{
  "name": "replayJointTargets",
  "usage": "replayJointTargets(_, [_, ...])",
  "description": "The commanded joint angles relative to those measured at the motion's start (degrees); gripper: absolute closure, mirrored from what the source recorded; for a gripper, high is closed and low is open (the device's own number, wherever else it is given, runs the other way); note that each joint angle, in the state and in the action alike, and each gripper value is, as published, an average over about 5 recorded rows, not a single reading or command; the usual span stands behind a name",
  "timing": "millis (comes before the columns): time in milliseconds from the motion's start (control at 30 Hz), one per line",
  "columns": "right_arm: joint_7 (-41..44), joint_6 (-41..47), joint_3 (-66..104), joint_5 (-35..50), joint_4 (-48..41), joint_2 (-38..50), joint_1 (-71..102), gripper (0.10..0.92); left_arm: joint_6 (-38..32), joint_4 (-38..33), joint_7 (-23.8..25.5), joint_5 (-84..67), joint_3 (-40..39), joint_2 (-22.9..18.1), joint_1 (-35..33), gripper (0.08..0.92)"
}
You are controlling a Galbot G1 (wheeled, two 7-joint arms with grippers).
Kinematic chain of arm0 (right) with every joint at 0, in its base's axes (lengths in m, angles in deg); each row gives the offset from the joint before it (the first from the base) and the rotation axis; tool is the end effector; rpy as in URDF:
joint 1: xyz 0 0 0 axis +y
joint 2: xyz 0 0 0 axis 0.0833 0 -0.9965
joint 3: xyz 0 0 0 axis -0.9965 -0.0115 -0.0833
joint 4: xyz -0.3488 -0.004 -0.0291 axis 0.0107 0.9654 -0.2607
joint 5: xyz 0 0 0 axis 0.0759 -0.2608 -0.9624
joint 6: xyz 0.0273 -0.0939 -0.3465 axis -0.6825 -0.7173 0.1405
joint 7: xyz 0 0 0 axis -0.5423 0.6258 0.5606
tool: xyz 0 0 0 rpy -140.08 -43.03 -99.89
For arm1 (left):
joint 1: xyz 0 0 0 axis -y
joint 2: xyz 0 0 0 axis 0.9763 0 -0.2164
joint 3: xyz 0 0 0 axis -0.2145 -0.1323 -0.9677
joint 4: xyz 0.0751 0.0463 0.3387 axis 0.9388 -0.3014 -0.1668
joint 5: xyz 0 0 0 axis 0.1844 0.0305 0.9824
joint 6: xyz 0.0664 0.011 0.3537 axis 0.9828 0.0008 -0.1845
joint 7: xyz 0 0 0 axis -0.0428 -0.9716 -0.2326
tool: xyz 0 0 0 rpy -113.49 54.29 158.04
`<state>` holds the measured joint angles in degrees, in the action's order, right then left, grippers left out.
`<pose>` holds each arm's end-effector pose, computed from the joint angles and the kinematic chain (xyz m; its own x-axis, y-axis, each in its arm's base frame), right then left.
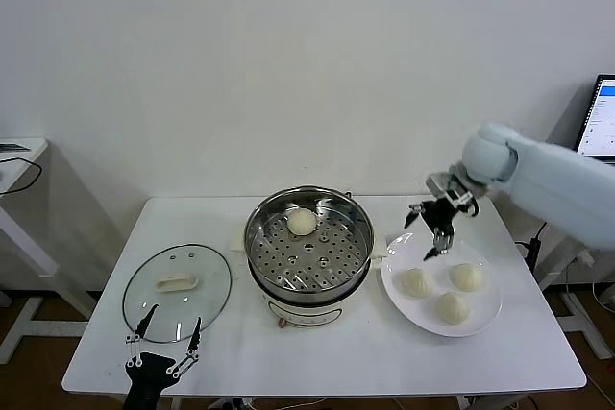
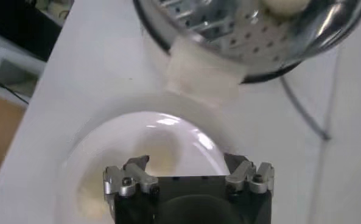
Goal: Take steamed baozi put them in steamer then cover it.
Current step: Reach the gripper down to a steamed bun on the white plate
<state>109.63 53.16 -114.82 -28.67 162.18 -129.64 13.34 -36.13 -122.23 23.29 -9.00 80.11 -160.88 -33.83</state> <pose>0.5395 -0.1299 -0.1399 -0.0477 -0.2284 0.9724 -0.9698 -0.2225 -0.0999 0.0917 0.0814 -0.3553 -0.9930 0.1179 0.0061 0.1118 0.9227 0.3690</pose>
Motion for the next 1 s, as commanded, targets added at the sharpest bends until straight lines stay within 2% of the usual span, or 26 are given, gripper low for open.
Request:
replayJointTargets(33, [-5.57, 4.76, 0.48, -1.26, -0.41, 2.13, 8.17, 0.203, -0.21, 0.13, -0.03, 0.25, 0.16, -0.06, -0.13, 0.177])
replayJointTargets(333, [-6.53, 4.23, 4.3, -3.62, -5.25, -0.94, 12.55, 0.203, -0.42, 0.37, -0.01, 0.3, 0.63, -0.16, -0.21, 0.177])
replayJointTargets(800, [-7.6, 3.95, 5.89, -4.66, -7.54, -3.85, 14.23, 0.203, -0.78, 0.64, -0.02, 0.47, 0.8, -0.12, -0.32, 0.177])
replayJointTargets(900, [-7.65, 4.0, 5.71, -4.87, -7.47, -4.03, 14.18, 0.229, -0.79, 0.68, -0.03, 0.47, 0.71, -0.17, -0.22, 0.177])
replayJointTargets(1000, [-7.67, 4.04, 5.72, -4.89, -7.32, -4.11, 14.39, 0.291, -0.84, 0.76, -0.04, 0.47, 0.69, -0.18, -0.16, 0.177])
